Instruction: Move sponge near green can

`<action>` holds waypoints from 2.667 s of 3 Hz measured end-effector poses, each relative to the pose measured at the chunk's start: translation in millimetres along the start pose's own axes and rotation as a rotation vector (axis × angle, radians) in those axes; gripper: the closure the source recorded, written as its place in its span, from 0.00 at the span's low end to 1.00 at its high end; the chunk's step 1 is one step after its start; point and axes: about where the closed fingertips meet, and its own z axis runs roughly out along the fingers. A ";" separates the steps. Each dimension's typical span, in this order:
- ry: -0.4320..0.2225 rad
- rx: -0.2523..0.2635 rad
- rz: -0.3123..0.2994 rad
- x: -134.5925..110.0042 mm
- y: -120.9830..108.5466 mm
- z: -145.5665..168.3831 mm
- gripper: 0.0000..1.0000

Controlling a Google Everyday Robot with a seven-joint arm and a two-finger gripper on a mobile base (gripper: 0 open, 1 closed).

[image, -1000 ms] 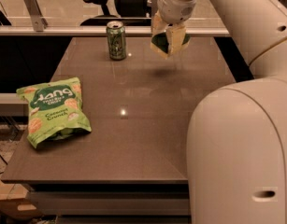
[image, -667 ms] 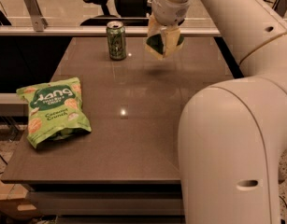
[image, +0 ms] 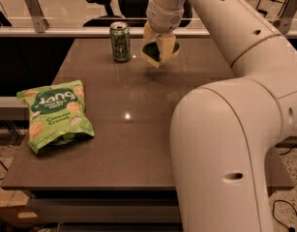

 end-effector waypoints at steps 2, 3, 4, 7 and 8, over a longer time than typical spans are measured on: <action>-0.038 -0.028 -0.010 -9.0 -2.0 22.9 1.00; -0.057 -0.033 -0.005 -8.3 0.3 29.9 1.00; -0.075 -0.032 0.000 -4.8 1.3 34.7 1.00; -0.094 -0.026 -0.011 0.0 -8.9 42.9 1.00; -0.085 -0.036 -0.017 -1.0 -12.4 47.7 1.00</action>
Offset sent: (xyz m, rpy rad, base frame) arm -0.0247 0.0021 -0.0246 -0.0207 0.1409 0.0383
